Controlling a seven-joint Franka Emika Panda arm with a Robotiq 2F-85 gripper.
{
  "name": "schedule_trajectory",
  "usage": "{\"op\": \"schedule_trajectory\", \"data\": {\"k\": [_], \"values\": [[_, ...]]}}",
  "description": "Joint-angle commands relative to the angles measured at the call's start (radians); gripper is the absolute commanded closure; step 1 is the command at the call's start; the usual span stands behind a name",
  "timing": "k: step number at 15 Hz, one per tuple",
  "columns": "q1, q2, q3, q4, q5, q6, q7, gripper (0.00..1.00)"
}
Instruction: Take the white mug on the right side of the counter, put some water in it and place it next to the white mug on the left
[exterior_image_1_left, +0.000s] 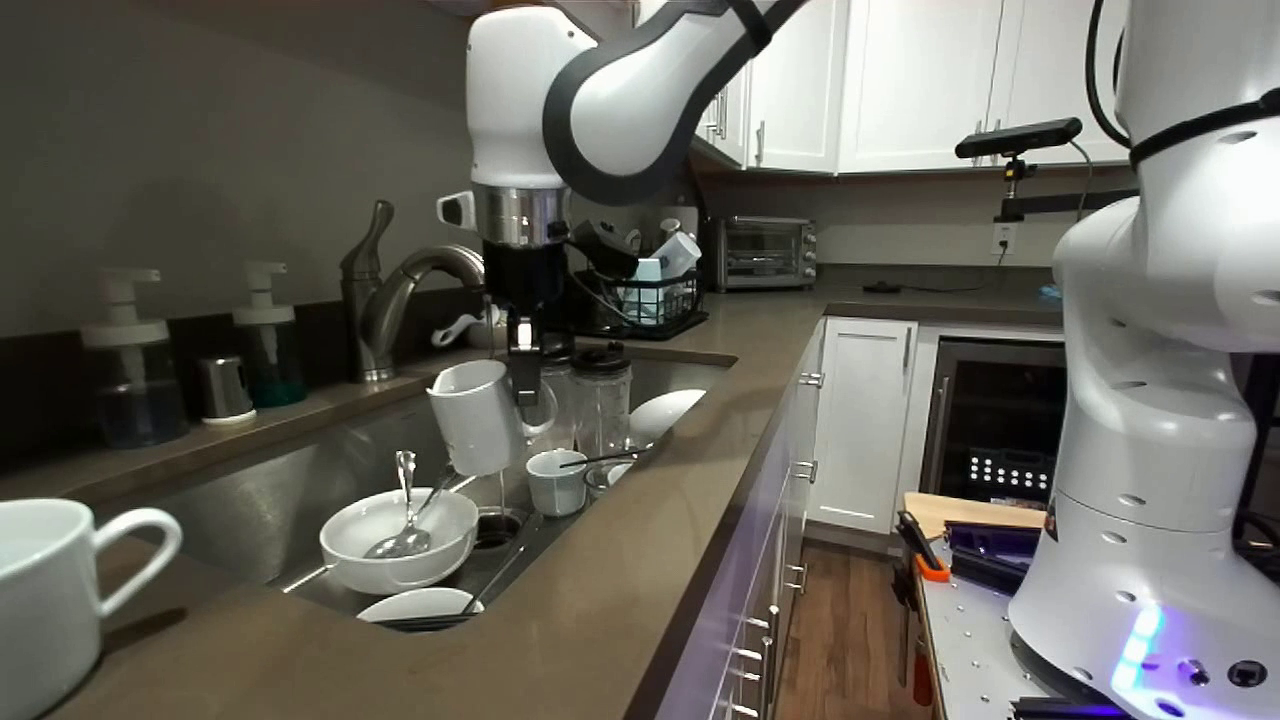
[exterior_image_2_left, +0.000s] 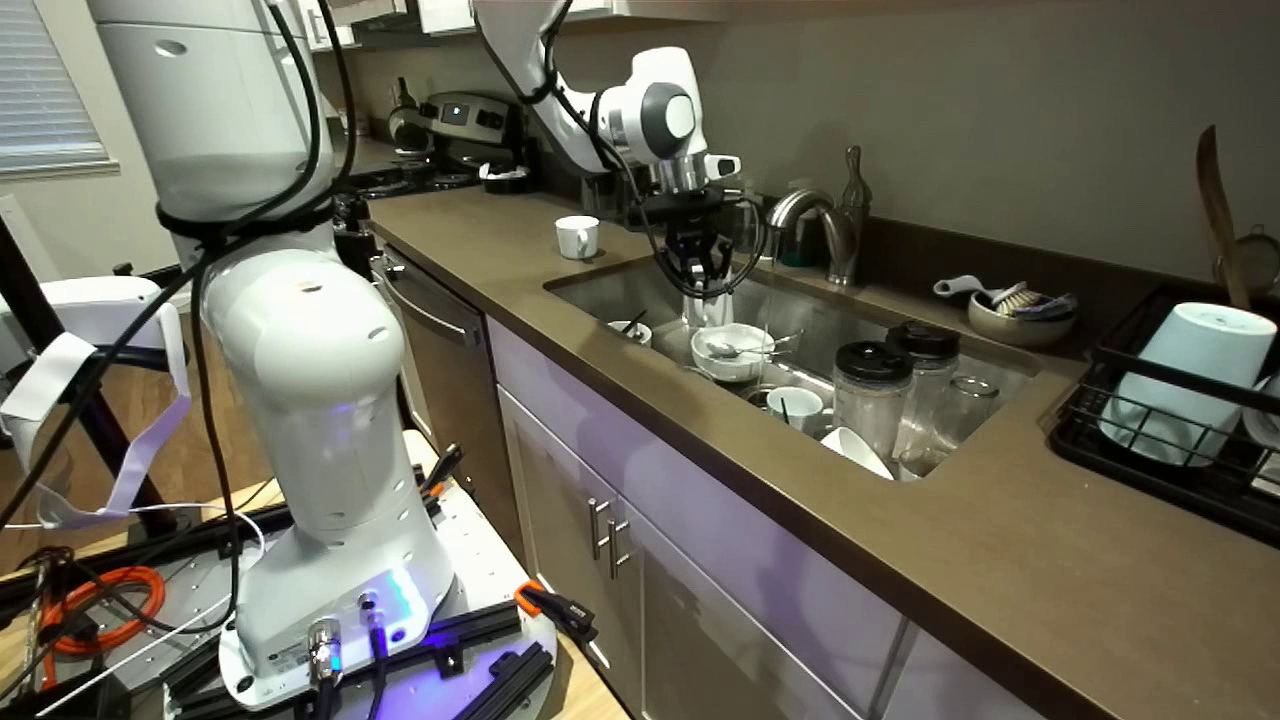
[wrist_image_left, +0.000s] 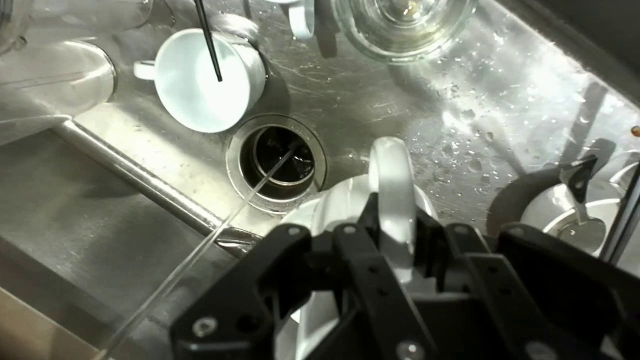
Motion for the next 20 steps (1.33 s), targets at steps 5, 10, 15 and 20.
{"op": "schedule_trajectory", "data": {"k": [5, 10, 15, 20], "values": [[0.022, -0.061, 0.025, -0.034, -0.017, 0.025, 0.013, 0.96], [0.018, -0.014, 0.027, -0.009, 0.001, 0.005, -0.001, 0.90], [0.018, -0.014, 0.027, -0.009, 0.001, 0.005, -0.001, 0.90], [0.018, -0.014, 0.027, -0.009, 0.001, 0.005, -0.001, 0.96]]}}
